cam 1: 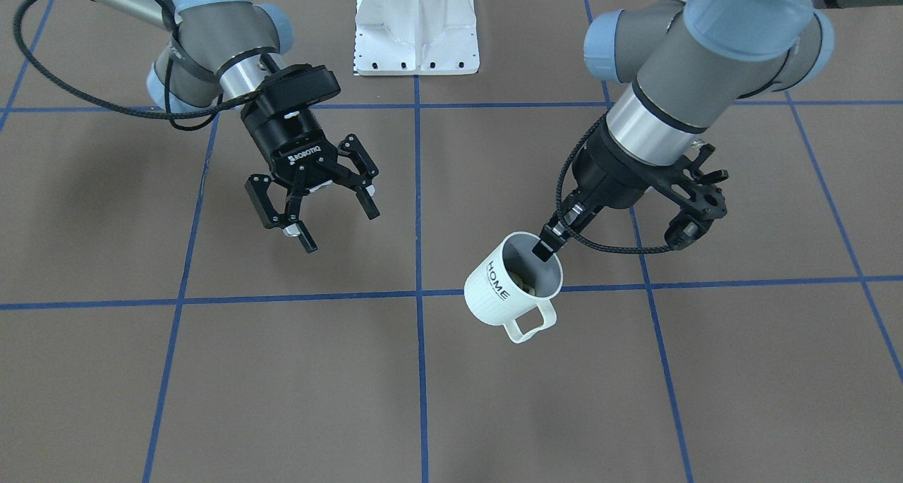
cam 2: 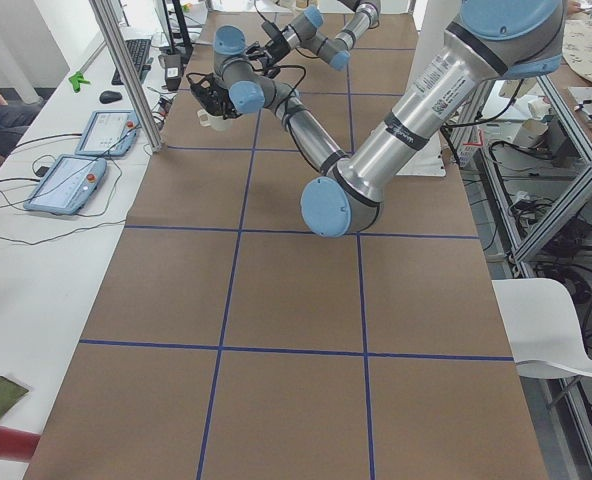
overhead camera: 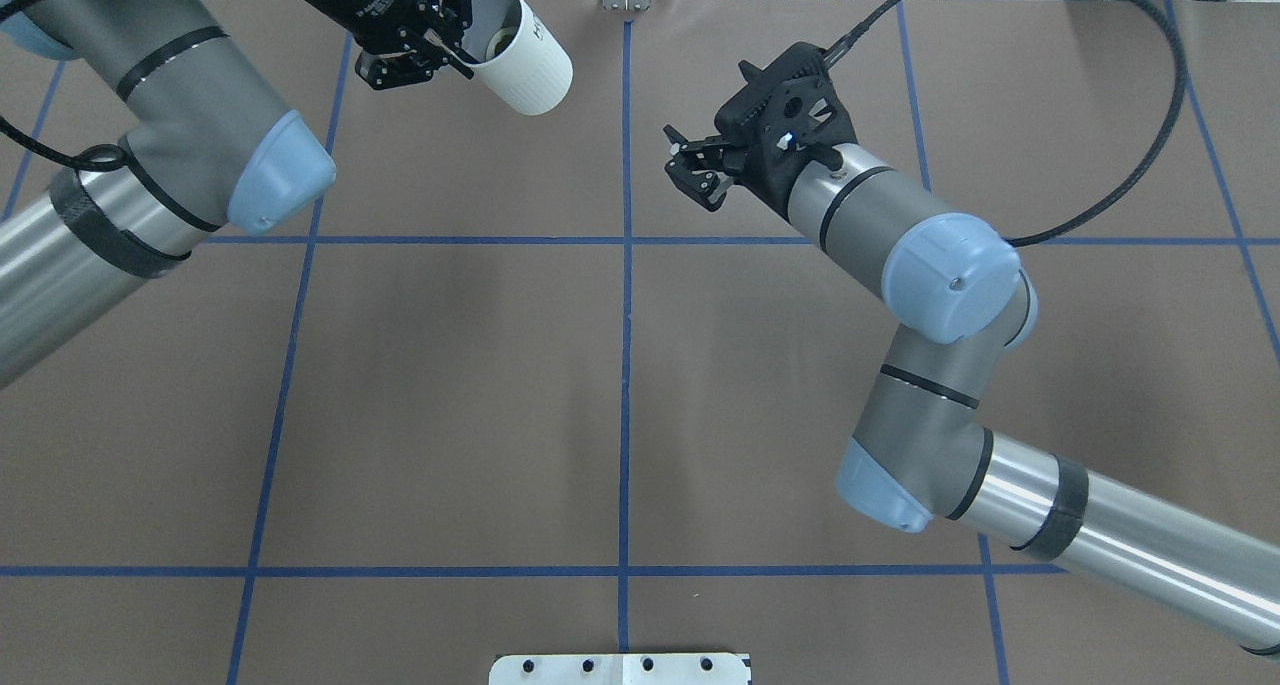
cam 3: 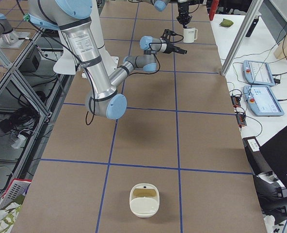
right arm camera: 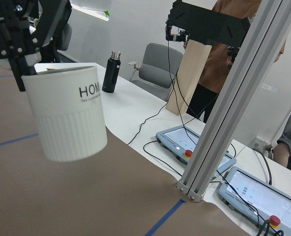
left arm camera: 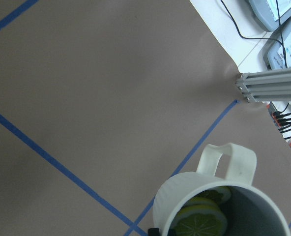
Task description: Left arm hands cup to right arm to dump lemon
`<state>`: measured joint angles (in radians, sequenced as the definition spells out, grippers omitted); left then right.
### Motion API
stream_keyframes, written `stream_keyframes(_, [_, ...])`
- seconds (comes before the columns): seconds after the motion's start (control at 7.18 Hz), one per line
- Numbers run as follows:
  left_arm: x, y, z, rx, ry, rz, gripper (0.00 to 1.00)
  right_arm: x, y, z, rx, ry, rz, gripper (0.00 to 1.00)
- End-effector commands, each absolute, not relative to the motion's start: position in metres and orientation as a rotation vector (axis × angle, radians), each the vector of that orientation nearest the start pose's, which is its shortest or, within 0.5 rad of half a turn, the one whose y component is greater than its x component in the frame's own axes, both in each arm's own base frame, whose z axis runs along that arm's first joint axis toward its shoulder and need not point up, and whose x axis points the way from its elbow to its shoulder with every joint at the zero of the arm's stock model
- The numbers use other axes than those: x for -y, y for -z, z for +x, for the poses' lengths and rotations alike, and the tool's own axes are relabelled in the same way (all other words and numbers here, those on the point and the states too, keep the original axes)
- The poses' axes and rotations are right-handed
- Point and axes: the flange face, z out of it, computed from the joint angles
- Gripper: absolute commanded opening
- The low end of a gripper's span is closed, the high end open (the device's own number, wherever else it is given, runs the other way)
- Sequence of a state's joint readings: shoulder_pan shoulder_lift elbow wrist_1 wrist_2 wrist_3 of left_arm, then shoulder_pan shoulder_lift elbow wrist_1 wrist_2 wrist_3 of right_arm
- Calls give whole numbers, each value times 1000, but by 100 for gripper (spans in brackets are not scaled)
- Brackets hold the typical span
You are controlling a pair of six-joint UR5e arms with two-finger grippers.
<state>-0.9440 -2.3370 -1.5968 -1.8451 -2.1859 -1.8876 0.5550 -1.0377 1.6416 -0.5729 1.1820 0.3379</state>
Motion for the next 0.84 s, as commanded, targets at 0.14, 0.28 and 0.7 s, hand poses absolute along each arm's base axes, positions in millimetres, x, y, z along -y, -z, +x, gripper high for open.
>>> stream_keyframes(0.14, [582, -108, 374, -1211, 787, -278, 0, 455, -187, -490, 717, 142, 1453, 93])
stream_keyframes(0.28, [577, -102, 379, -1217, 787, -291, 0, 453, -188, -494, 706, 151, 1452, 93])
stream_keyframes(0.7, [572, -94, 383, -1226, 781, -298, 0, 446, -189, -500, 683, 194, 1460, 94])
